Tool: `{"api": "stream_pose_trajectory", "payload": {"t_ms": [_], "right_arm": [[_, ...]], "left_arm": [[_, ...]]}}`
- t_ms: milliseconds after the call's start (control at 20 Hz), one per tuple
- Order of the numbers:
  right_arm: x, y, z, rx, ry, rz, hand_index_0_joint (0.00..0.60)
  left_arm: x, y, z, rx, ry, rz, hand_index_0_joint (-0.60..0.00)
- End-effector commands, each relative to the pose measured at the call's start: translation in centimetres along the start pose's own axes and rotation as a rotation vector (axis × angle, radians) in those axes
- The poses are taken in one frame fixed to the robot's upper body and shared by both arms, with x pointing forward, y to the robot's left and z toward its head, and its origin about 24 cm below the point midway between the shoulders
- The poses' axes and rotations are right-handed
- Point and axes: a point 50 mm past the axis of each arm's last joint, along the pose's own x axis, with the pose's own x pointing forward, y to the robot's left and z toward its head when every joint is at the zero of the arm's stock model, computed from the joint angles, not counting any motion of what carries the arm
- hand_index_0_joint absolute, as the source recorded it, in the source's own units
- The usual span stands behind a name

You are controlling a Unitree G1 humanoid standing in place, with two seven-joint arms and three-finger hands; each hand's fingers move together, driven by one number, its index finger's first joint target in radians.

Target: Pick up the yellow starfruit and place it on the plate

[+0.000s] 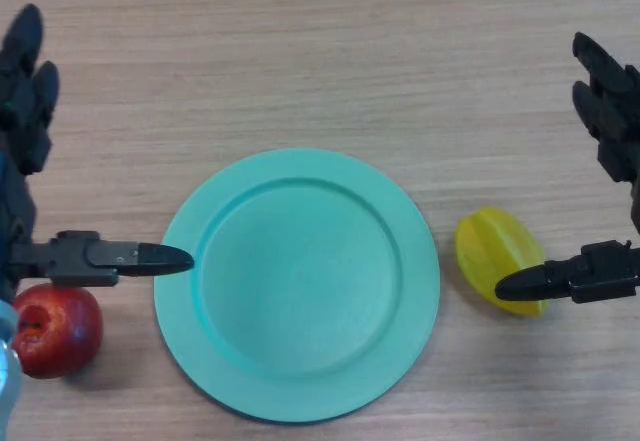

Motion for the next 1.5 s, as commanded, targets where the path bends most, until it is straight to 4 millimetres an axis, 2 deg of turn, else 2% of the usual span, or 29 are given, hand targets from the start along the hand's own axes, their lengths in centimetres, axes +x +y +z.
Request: {"api": "stream_pose_trajectory", "payload": {"t_ms": [50, 450, 600, 800, 900, 1100, 1500], "right_arm": [[-0.2, -1.8, 3.3, -0.085, -0.220, -0.088, 0.000], [-0.3, -1.7, 3.1, -0.121, -0.230, -0.103, 0.000], [-0.3, -0.9, 2.2, -0.119, -0.191, -0.091, 0.000], [0.8, -0.5, 0.5, -0.405, -0.156, -0.112, 0.000], [1.4, -0.3, -0.3, -0.483, -0.120, -0.104, 0.000], [2.3, 0.7, -1.6, -0.519, -0.084, -0.051, 0.000], [3.1, 1.8, -3.1, -0.573, -0.003, 0.003, 0.000]], "left_arm": [[0.1, 1.5, 3.0, 0.038, -0.186, 0.046, 0.000], [0.6, 0.9, 1.8, 0.073, -0.164, 0.043, 0.000], [0.9, 0.7, 1.5, 0.039, -0.136, 0.060, 0.000], [1.6, -0.5, 1.2, 0.063, -0.137, 0.027, 0.000], [1.8, -0.8, 1.3, 0.036, -0.134, 0.022, 0.000], [2.2, -0.7, 1.1, 0.025, -0.151, 0.028, 0.000], [3.0, -1.2, 0.4, 0.027, -0.139, 0.009, 0.000]]}}
